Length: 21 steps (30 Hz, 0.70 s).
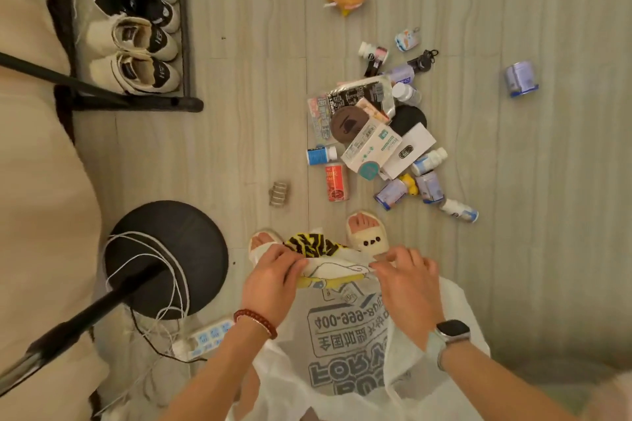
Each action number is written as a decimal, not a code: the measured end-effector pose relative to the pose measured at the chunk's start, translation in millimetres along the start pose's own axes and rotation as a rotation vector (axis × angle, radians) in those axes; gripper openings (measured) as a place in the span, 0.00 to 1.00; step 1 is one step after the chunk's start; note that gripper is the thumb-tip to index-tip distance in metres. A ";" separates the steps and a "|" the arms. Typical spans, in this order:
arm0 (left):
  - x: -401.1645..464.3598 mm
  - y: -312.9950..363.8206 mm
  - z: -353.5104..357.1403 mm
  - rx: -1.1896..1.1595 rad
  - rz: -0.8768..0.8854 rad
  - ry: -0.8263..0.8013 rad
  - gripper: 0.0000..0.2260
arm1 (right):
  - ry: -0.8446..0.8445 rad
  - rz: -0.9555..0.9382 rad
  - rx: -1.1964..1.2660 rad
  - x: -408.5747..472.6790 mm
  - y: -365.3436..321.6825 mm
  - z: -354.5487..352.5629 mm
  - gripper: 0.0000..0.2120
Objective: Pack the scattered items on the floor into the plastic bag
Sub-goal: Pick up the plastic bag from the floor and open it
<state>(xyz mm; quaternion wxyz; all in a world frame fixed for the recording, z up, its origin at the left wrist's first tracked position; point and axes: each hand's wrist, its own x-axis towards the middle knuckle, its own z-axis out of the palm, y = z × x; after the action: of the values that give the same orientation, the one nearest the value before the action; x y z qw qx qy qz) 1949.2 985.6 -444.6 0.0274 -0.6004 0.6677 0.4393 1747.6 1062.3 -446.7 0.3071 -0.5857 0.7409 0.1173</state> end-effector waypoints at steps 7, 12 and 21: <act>48.4 -24.2 -15.9 0.212 -0.431 0.149 0.13 | 0.119 0.365 0.446 58.8 -77.7 9.1 0.13; 97.6 -16.5 -28.3 -0.368 -0.494 0.387 0.12 | 0.288 0.336 0.848 124.5 -103.1 -4.9 0.13; 216.9 -70.4 -61.0 -0.202 0.051 0.257 0.09 | 0.223 -0.127 0.882 251.1 -56.3 -3.1 0.10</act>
<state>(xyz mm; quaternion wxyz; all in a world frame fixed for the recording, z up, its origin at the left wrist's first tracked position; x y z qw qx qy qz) 1977.1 786.7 -568.7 -0.1298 -0.6343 0.6330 0.4245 1768.1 844.7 -582.5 0.4520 -0.4523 0.7112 -0.2922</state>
